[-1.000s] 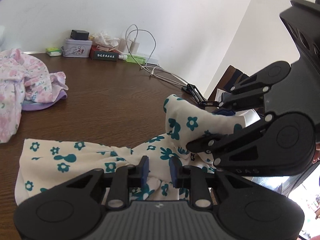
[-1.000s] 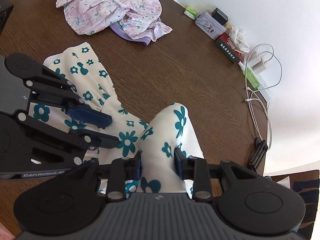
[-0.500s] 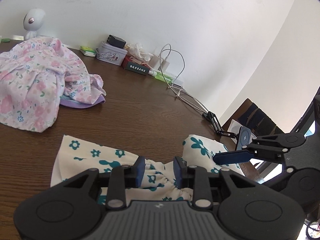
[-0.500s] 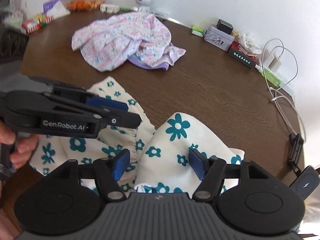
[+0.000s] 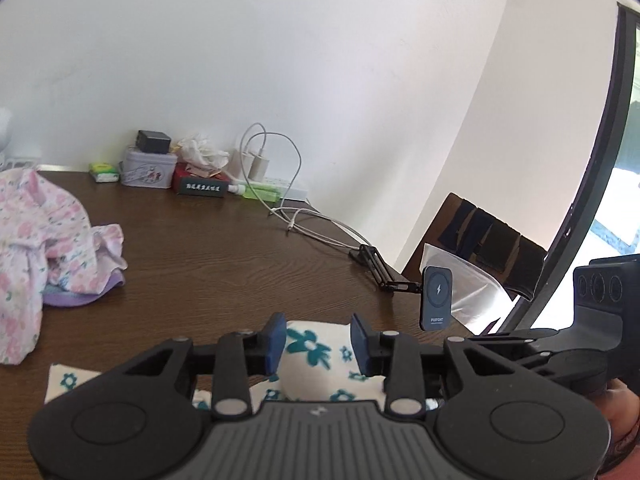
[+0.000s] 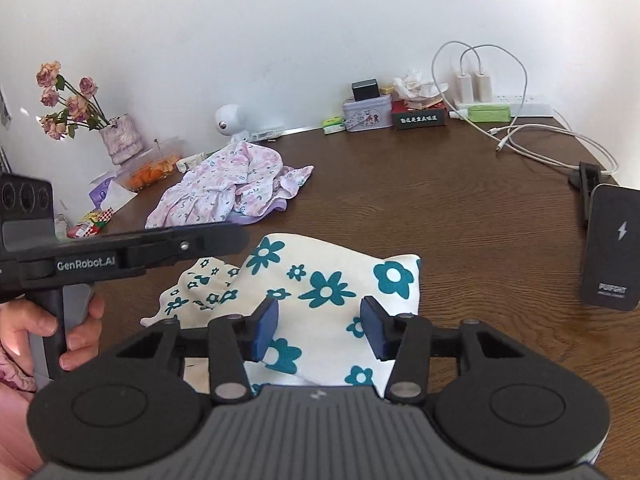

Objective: Fold clothes

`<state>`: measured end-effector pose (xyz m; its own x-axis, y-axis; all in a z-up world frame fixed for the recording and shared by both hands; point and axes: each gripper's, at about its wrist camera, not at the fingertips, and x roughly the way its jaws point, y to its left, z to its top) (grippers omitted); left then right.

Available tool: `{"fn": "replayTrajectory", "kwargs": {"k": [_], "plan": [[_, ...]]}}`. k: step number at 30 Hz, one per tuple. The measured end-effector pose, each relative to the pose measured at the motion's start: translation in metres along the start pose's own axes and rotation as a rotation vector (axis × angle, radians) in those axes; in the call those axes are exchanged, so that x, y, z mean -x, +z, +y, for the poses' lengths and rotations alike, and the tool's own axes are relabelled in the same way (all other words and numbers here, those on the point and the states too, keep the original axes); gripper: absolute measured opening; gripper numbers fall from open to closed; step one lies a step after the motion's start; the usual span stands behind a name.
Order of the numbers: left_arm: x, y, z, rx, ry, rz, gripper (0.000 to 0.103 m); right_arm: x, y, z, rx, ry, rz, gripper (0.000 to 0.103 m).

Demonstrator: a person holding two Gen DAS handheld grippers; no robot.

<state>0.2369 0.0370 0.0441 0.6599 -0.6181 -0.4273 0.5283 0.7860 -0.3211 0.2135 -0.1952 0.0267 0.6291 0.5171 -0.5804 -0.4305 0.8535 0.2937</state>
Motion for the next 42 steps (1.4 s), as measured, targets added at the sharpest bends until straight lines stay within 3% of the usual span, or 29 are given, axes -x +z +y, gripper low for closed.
{"fn": "replayTrajectory", "kwargs": {"k": [5, 9, 14, 20, 22, 23, 25, 27, 35, 36, 37, 39, 42], "plan": [[-0.024, -0.008, -0.012, -0.049, 0.058, 0.066, 0.016, -0.018, -0.012, 0.018, 0.135, 0.052, 0.033, 0.047], [-0.026, -0.021, -0.011, -0.064, 0.102, 0.092, 0.015, -0.026, -0.022, 0.029, 0.208, 0.069, 0.046, 0.047], [-0.021, -0.027, -0.004, -0.043, 0.128, 0.095, 0.015, -0.011, -0.018, 0.021, 0.196, 0.134, -0.003, 0.048], [-0.007, -0.027, 0.001, -0.003, 0.129, 0.062, 0.016, 0.008, -0.008, -0.015, 0.120, 0.077, -0.087, 0.050], [0.004, -0.026, 0.007, 0.051, 0.130, 0.036, 0.027, 0.003, -0.004, -0.026, 0.094, 0.072, -0.089, 0.050], [0.009, -0.025, 0.012, 0.082, 0.139, 0.026, 0.042, 0.001, -0.002, -0.032, 0.081, 0.069, -0.089, 0.050], [0.019, -0.023, 0.020, 0.139, 0.155, 0.016, 0.056, -0.007, 0.000, -0.039, 0.057, 0.066, -0.081, 0.050], [0.023, -0.025, 0.029, 0.186, 0.159, 0.036, 0.056, -0.016, -0.002, -0.045, 0.024, 0.069, -0.065, 0.050], [0.002, -0.040, 0.044, 0.357, -0.021, 0.141, 0.043, -0.024, -0.009, -0.057, -0.057, 0.106, -0.069, 0.050], [-0.001, -0.042, 0.046, 0.382, -0.043, 0.143, 0.029, -0.024, -0.010, -0.057, -0.059, 0.106, -0.069, 0.050], [-0.003, -0.043, 0.048, 0.411, -0.060, 0.139, 0.025, -0.024, -0.011, -0.057, -0.061, 0.104, -0.068, 0.051], [-0.002, -0.042, 0.048, 0.451, -0.079, 0.120, 0.020, -0.024, -0.011, -0.056, -0.064, 0.099, -0.069, 0.053], [0.012, -0.032, 0.037, 0.397, -0.060, 0.077, 0.019, -0.019, -0.010, -0.053, -0.056, 0.111, -0.086, 0.053]]}}
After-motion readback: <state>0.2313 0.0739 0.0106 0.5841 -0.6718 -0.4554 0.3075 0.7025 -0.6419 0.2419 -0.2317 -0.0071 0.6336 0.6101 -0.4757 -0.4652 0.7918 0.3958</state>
